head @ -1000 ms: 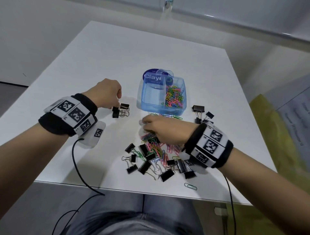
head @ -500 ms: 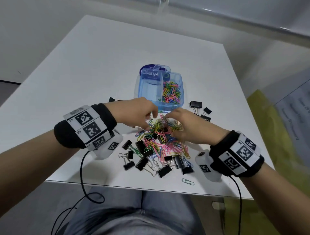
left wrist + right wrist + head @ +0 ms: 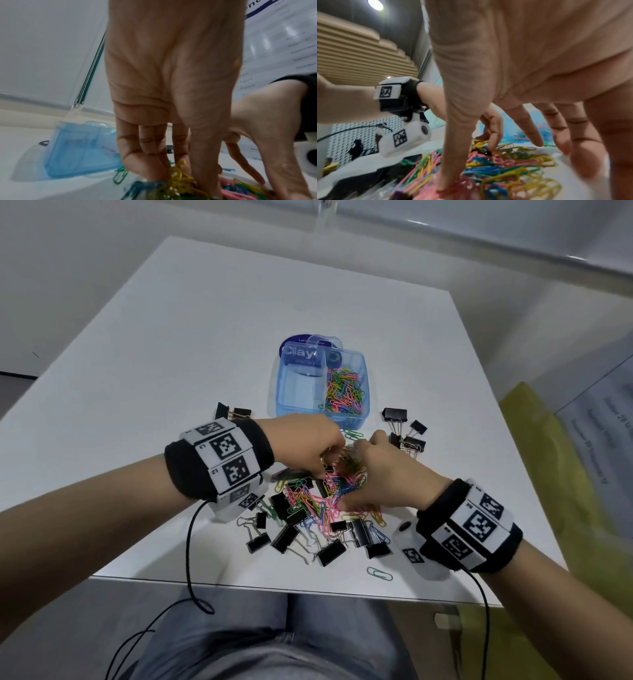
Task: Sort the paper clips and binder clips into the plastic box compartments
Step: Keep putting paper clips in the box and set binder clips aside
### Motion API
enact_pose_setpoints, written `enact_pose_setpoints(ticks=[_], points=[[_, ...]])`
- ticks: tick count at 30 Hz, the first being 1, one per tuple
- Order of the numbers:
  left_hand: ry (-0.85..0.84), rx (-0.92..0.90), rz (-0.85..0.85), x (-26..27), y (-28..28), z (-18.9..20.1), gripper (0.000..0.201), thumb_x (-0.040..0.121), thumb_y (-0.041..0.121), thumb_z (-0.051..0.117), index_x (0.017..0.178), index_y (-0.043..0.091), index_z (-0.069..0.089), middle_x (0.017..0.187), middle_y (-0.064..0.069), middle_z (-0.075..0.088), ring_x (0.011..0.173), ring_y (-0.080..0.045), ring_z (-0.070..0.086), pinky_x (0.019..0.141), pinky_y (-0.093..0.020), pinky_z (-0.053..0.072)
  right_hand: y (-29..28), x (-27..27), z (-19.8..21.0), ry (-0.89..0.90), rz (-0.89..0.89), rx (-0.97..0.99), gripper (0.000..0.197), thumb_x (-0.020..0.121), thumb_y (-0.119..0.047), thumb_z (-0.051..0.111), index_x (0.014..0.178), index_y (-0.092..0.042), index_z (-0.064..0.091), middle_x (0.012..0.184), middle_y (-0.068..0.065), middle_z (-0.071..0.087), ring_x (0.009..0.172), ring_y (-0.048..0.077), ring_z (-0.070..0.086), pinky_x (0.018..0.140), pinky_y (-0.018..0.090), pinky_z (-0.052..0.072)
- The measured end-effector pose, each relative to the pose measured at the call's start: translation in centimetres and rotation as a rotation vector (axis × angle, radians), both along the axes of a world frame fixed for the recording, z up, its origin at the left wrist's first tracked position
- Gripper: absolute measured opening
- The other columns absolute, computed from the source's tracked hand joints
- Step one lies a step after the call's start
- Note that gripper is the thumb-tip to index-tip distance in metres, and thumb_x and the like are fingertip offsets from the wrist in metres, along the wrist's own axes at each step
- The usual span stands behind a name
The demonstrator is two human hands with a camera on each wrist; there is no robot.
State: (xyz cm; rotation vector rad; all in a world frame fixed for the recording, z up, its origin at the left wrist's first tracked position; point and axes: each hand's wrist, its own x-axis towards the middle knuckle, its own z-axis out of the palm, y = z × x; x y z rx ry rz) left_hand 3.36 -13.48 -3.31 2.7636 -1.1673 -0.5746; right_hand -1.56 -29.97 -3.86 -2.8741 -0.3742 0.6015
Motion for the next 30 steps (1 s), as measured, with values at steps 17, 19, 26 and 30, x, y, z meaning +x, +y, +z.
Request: enact_pose_setpoints(ticks=[17,19,26,30], points=[[-0.017,0.003,0.054,0.4,1.9,-0.1,0.026,0.077,0.025,0.072,0.097,0.019,0.056,0.069,0.012,0.042,0.074,-0.016,0.048,0.061,-0.029,0.038,0.7,1.4,0.5,-0.047,-0.076,0.334,0.008,0.080,-0.007,0.071,0.074,-0.003,0.067,0.069,0.010,0.067,0.060,0.028,0.068,0.061,0.040,0.058],[-0.022,0.042,0.029,0.4,2.1,-0.2,0.030,0.077,0.025,0.071,0.103,0.019,0.057,0.074,0.010,0.044,0.076,-0.017,0.049,0.062,-0.029,0.039,0.1,1.7,1.6,0.001,-0.190,0.488,0.008,0.080,-0.005,0.072,0.075,-0.001,0.067,0.064,0.008,0.064,0.055,0.025,0.069,0.054,0.032,0.060],[-0.094,0.078,-0.011,0.0,1.7,-0.2,0.012,0.083,0.019,0.063,0.089,0.017,0.052,0.087,-0.001,0.054,0.084,-0.023,0.057,0.062,-0.030,0.037,-0.1,6.4,5.7,-0.167,-0.348,0.797,0.006,0.078,0.004,0.069,0.082,0.008,0.066,0.065,0.013,0.059,0.055,0.027,0.063,0.048,0.023,0.057],[-0.107,0.080,-0.013,-0.4,1.6,-0.2,0.016,0.083,0.018,0.060,0.079,0.019,0.045,0.082,-0.001,0.050,0.074,-0.023,0.053,0.060,-0.031,0.039,0.9,9.1,5.3,-0.204,-0.343,0.784,0.016,0.076,0.000,0.072,0.090,0.003,0.067,0.084,0.017,0.062,0.057,0.025,0.064,0.053,0.026,0.058]])
